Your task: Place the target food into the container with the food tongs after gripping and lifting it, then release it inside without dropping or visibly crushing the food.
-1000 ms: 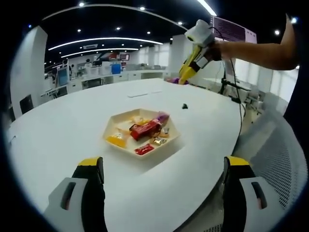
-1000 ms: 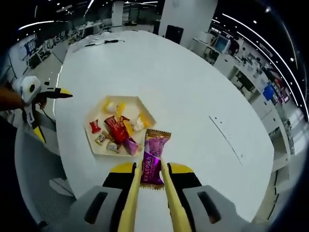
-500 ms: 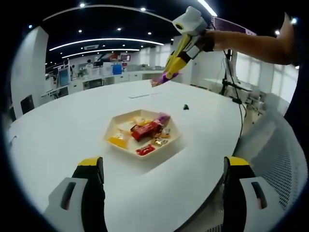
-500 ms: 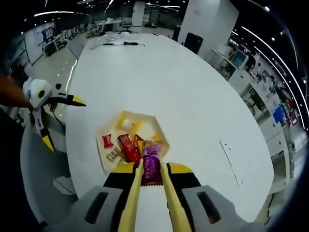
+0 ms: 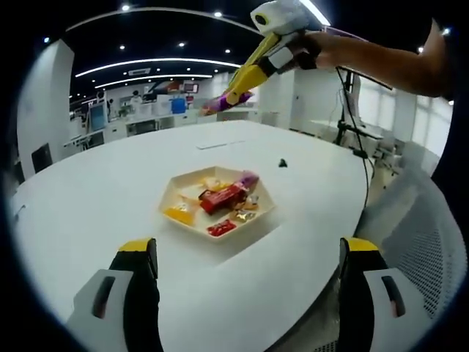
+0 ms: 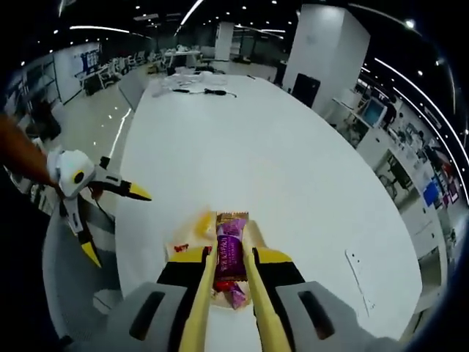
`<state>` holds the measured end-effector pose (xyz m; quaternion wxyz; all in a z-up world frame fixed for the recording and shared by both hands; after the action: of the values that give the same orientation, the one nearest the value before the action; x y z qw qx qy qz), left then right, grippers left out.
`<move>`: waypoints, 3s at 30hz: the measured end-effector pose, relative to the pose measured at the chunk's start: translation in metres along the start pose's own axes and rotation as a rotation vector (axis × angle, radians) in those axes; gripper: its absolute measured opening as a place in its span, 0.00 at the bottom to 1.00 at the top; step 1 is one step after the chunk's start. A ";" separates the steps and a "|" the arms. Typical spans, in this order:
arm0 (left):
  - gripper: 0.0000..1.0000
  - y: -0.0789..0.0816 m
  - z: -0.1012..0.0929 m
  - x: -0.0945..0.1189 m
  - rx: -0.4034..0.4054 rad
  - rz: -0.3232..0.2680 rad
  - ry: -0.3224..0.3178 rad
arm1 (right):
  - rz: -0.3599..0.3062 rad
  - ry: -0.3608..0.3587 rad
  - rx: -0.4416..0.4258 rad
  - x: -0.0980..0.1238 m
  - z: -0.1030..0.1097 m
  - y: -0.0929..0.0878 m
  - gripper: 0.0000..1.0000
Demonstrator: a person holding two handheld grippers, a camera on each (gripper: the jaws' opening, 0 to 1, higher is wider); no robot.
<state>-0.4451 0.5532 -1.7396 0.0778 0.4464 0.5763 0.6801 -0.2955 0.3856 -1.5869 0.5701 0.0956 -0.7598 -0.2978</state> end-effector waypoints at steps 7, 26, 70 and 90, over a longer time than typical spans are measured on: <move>1.00 0.000 0.001 0.000 0.000 -0.004 0.005 | -0.032 0.000 0.028 0.004 0.006 0.012 0.22; 0.99 0.001 0.001 0.001 0.003 -0.006 0.008 | -0.036 0.020 0.055 -0.002 0.010 0.015 0.27; 0.99 -0.004 0.006 -0.001 -0.067 0.068 0.087 | -0.174 -0.146 -0.133 0.100 -0.070 -0.123 0.29; 0.99 0.005 0.000 0.003 0.055 0.013 0.032 | -0.208 -0.379 -0.352 0.121 -0.103 -0.205 0.30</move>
<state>-0.4446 0.5537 -1.7338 0.0518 0.4414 0.5927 0.6716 -0.2806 0.1267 -1.5869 0.3920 0.0151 -0.7756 -0.4945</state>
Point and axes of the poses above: the point that each gripper's makers call its tool centre point, and the gripper's own axes: x roughly backward along the fingers, z roughly to its left, y roughly out of its top, the point moved 7 cm from there along x, roughly backward along the fingers, and after that the axes turned 7 degrees about z, right-handed, at the moved point
